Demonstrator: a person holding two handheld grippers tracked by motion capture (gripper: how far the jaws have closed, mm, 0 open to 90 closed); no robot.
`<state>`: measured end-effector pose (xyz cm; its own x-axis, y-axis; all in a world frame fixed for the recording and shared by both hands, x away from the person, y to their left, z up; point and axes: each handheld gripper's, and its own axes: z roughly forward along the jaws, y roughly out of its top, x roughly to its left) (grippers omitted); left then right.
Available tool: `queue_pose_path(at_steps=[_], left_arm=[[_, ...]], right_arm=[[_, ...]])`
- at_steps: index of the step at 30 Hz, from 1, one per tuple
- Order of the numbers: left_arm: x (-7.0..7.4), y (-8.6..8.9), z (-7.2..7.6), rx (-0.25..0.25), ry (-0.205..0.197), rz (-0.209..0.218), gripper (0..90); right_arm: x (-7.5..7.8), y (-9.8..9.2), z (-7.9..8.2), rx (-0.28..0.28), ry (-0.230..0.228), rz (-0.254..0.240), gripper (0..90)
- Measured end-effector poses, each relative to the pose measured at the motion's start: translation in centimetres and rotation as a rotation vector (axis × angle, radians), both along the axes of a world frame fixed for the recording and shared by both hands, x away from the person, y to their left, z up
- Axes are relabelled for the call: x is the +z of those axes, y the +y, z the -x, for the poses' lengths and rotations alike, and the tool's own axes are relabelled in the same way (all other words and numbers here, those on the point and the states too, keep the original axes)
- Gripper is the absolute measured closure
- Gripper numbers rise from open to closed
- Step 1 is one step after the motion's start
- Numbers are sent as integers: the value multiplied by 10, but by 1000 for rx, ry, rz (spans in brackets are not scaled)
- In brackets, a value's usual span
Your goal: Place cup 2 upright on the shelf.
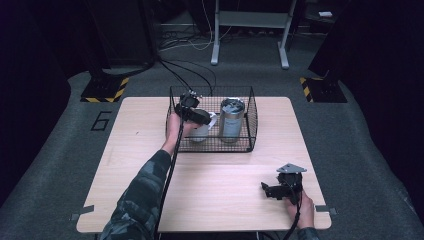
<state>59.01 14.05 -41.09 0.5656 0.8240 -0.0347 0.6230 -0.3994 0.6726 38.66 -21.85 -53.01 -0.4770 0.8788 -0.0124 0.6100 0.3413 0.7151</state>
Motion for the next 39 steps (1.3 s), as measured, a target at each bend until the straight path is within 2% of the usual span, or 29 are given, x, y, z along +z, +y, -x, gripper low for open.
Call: queue_pose_path(at_steps=[3,16,18,26,29,34,38,39], left_arm=[[-1,-1,0,3,8,6,59],[-7,-1,-2,6,15,-14,59],[-8,-1,-2,18,13,3,59],[-8,2,-1,4,23,-10,58],[-8,4,0,5,26,-2,57],[-9,2,5,2,14,-19,56],[-9,-1,8,0,22,-38,56],[-10,-2,9,8,15,-32,56]], right_arm=[[0,0,0,0,0,0,0],[0,0,0,-2,1,-1,0],[0,0,0,1,0,0,0],[0,0,0,1,0,0,0],[0,0,0,-2,2,-2,0],[0,0,0,-2,2,-1,0],[0,0,0,0,0,0,0],[0,0,0,-1,0,-1,0]])
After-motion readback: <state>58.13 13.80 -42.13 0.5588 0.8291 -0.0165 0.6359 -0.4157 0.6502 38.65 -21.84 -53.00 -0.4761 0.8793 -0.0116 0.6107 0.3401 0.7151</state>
